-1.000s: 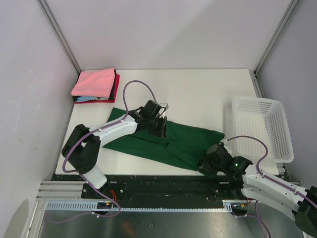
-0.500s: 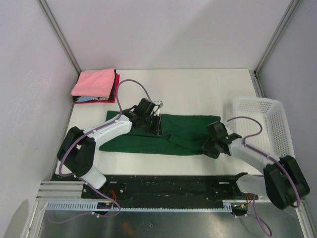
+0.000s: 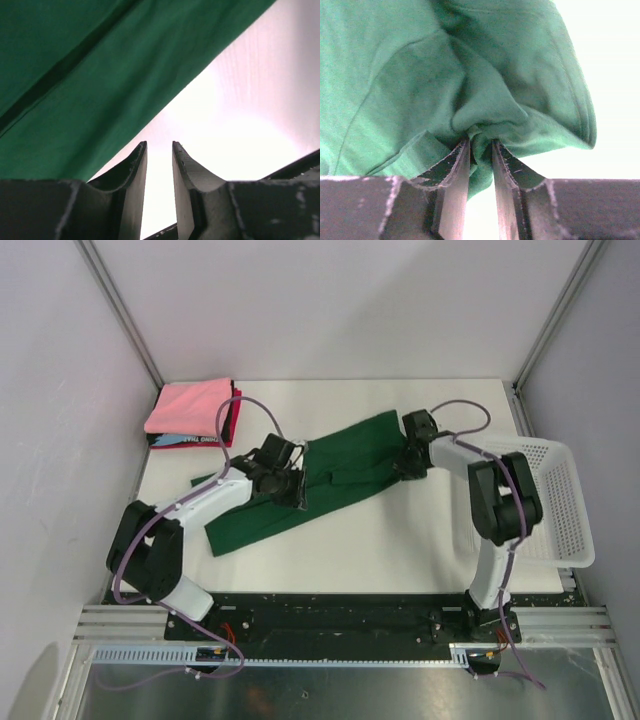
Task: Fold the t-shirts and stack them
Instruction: Rotate the tshirt 85 degrees
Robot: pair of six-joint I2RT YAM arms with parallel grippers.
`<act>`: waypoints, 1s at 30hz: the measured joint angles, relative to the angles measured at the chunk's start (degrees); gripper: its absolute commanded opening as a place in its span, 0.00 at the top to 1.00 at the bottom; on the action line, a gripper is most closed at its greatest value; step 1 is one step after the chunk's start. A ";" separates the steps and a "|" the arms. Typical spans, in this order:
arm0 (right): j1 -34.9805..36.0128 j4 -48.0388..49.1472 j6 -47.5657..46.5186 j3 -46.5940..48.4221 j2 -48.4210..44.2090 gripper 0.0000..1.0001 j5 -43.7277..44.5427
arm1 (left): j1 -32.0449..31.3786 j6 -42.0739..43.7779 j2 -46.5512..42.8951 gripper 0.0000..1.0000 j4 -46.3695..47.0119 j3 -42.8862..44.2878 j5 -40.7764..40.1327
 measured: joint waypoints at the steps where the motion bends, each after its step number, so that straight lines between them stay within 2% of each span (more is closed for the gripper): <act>1: -0.46 -0.07 -1.27 2.73 2.03 0.68 0.61 | 0.17 0.42 -0.02 0.69 -0.55 0.00 -0.74; 7: -3.58 -6.47 -10.03 25.14 16.39 0.56 6.73 | 0.59 1.68 -0.07 0.69 -2.10 -1.79 -5.99; 12: -4.37 -12.44 -14.34 35.15 20.13 0.48 8.81 | 0.59 2.03 0.46 0.71 -3.54 -3.34 -10.25; 16: -3.65 -13.90 -15.96 35.26 17.90 0.48 8.70 | 0.59 2.51 2.60 0.72 -3.74 -3.37 -12.68; 22: -2.99 -13.51 -16.22 28.13 11.50 0.48 6.27 | -0.20 2.86 7.54 0.73 -3.74 -4.09 -14.12; 30: -4.85 -11.89 -15.58 24.83 10.95 0.48 2.99 | -4.63 1.51 8.52 0.73 -3.76 -3.23 -14.71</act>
